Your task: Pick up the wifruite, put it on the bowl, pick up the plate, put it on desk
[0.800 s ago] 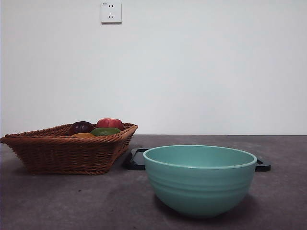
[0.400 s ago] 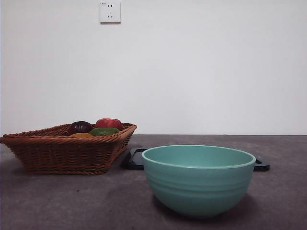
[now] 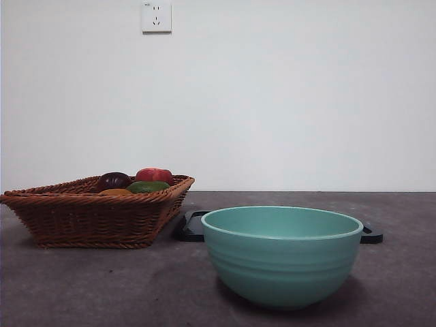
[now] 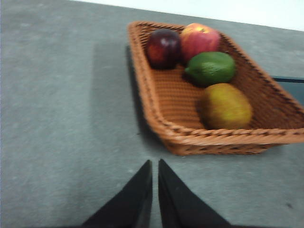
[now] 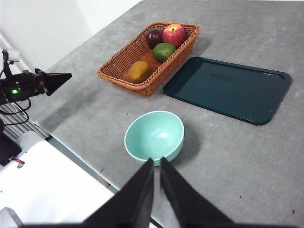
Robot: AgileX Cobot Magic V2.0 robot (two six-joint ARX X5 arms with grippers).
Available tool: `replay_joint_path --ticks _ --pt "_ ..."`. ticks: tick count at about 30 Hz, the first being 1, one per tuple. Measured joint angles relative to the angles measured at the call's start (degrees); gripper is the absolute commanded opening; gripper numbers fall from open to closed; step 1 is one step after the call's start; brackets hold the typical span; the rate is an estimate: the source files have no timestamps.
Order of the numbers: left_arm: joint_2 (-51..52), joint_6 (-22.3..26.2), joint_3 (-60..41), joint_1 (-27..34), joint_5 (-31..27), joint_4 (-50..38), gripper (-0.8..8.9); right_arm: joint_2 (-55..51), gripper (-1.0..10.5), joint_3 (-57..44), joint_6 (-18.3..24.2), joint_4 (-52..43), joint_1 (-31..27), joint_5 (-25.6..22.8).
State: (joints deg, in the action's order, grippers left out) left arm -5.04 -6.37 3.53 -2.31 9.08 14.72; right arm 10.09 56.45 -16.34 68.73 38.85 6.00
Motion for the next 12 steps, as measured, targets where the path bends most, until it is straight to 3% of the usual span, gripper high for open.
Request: replay_joint_path --ticks 12 --pt "4.8 -0.4 -0.6 1.5 -3.1 -1.7 0.19 0.0 0.2 0.0 0.0 0.0 0.0 0.0"
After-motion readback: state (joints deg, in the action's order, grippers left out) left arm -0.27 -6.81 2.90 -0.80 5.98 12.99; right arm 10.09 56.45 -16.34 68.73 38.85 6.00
